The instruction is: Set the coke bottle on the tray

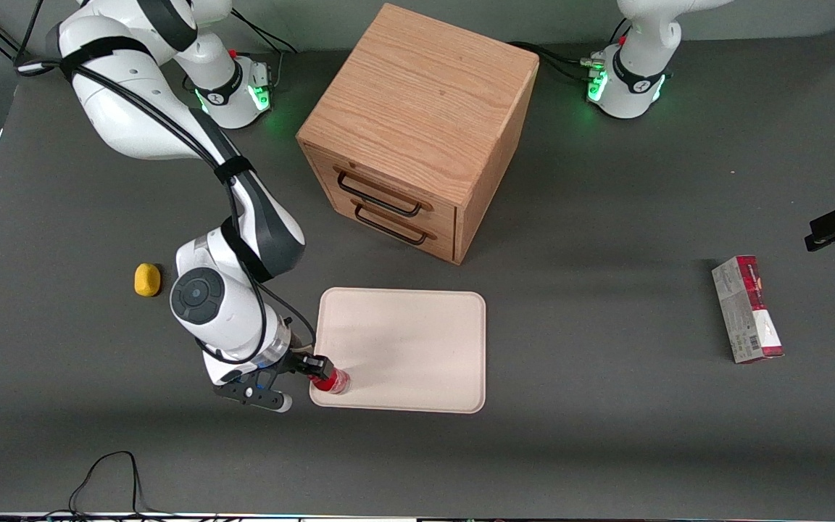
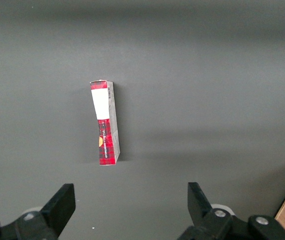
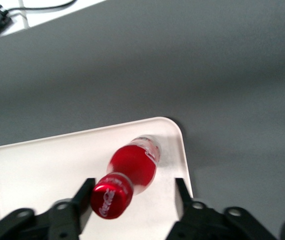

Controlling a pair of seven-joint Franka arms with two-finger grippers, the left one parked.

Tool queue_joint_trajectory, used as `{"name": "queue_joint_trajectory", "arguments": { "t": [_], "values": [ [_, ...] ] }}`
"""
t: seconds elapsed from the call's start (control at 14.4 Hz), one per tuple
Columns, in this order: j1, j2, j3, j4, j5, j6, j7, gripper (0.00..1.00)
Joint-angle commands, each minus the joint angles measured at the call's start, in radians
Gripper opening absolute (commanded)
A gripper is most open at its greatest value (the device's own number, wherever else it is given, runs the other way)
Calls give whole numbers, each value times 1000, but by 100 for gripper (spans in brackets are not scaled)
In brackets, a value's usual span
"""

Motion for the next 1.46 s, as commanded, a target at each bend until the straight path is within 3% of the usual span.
{"name": "queue_joint_trajectory", "arguments": {
  "t": [0.0, 0.28, 0.42, 0.76, 1.04, 1.39],
  "values": [
    [-5, -126, -18, -85, -9, 0, -13, 100],
    [-13, -347, -89, -262, -12, -82, -61, 100],
    [-54, -442, -113, -305, -3, -214, -245, 100],
    [-152, -697, -217, -455, 124, -397, -606, 100],
    [-155, -838, -297, -511, 213, -494, -615, 100],
    [-154, -887, -304, -509, 207, -545, -610, 100]
  ]
}}
